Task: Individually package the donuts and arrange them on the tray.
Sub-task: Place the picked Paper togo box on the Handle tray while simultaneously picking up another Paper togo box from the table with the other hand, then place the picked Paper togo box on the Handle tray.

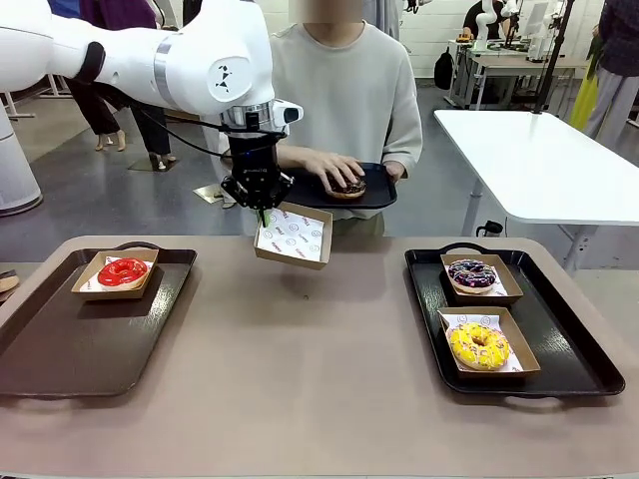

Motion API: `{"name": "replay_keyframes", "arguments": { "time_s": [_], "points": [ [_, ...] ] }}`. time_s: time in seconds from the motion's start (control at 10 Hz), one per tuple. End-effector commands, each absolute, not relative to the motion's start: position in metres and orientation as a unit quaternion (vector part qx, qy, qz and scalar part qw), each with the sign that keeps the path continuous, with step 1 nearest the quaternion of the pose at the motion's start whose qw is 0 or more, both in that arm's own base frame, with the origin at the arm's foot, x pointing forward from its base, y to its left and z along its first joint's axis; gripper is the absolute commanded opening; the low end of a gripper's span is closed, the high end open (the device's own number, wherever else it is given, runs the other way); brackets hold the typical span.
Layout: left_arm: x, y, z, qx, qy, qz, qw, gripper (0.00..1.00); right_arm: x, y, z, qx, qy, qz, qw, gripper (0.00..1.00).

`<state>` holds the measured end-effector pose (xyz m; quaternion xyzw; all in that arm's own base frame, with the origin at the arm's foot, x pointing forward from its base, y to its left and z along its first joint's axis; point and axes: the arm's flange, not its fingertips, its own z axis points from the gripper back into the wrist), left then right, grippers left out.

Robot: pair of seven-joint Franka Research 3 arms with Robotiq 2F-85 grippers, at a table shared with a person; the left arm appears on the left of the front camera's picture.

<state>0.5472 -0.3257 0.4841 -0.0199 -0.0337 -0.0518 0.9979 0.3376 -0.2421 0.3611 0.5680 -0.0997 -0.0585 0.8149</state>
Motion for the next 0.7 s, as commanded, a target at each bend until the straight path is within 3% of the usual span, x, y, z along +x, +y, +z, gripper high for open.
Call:
{"name": "replay_keyframes", "arguments": {
  "time_s": [0.0,0.6],
  "points": [
    [0.5463,-0.3231,0.4847,-0.024,-0.030,-0.049,0.998,0.00,0.3380,-0.2447,0.3614,0.572,-0.096,-0.049,0.813,1.00],
    [0.5463,-0.3231,0.4847,-0.024,-0.030,-0.049,0.998,0.00,0.3380,-0.2447,0.3614,0.572,-0.096,-0.049,0.813,1.00]
  ]
}}
